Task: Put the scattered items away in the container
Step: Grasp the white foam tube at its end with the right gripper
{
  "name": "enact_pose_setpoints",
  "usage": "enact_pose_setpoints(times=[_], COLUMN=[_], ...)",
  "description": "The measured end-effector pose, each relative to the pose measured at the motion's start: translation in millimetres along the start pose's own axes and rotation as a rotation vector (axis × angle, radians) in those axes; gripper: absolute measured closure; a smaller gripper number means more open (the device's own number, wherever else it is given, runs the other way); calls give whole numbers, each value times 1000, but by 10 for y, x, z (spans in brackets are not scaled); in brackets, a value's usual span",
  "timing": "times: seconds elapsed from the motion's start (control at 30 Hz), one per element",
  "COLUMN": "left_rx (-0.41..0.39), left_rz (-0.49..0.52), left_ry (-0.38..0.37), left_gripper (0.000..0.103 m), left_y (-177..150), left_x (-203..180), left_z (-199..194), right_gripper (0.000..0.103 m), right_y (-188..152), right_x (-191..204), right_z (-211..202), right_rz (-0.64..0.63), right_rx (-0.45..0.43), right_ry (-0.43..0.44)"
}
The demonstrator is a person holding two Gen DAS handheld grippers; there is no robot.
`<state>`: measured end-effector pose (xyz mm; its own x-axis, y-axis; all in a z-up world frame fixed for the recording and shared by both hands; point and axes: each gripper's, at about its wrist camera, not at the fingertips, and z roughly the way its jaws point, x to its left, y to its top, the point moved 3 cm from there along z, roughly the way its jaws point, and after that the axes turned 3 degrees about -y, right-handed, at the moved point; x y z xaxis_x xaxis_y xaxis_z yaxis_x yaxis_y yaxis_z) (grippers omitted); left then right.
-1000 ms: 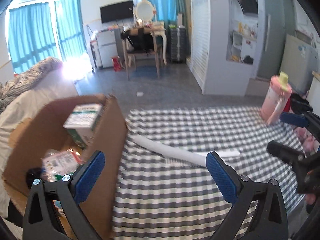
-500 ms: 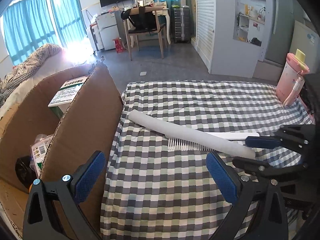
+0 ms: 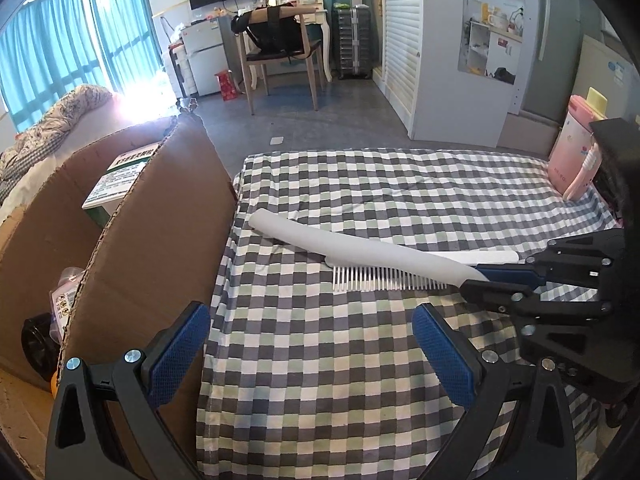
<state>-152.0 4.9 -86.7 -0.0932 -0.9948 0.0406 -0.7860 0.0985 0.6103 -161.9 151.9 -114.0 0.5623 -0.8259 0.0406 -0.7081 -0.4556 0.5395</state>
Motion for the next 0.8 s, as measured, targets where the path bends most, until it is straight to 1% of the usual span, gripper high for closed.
enact_pose_setpoints(times=[0.1, 0.2, 0.27, 0.37, 0.47, 0.5, 0.57, 0.6, 0.63, 0.67, 0.73, 0.8], left_rx=[2, 5, -5, -38, -69, -81, -97, -82, -60, -37, -9, -22], left_rz=[-8, -20, -16, 31, 109, 136, 168, 178, 181, 181, 188, 181], left_ry=[-10, -39, -50, -48, 3, 20, 20, 8, -2, -4, -9, -34], left_gripper=[0, 0, 0, 0, 0, 2, 26, 52, 74, 80, 89, 92], left_y=[2, -8, -17, -23, -9, -2, 9, 12, 10, -2, -38, -48], left_x=[4, -2, -27, -125, -255, -299, -359, -384, -397, -402, -413, -412], left_z=[4, 5, 5, 19, 46, 56, 65, 91, 123, 158, 186, 114], right_gripper=[91, 91, 91, 91, 91, 91, 91, 91, 91, 91, 91, 91], right_y=[37, 86, 138, 157, 104, 86, 45, 21, 3, -15, -38, -22], right_x=[11, 57, 106, 202, 293, 321, 354, 359, 353, 341, 333, 342], right_z=[-154, -342, -457, -589, -657, -672, -700, -715, -731, -747, -804, -854], right_rz=[22, 23, 15, -5, -18, -22, -23, -21, -18, -16, -15, -18], right_rx=[-35, -80, -101, -121, -122, -118, -110, -106, -104, -103, -112, -121], right_ry=[29, 71, 84, 91, 107, 107, 102, 100, 96, 94, 90, 88])
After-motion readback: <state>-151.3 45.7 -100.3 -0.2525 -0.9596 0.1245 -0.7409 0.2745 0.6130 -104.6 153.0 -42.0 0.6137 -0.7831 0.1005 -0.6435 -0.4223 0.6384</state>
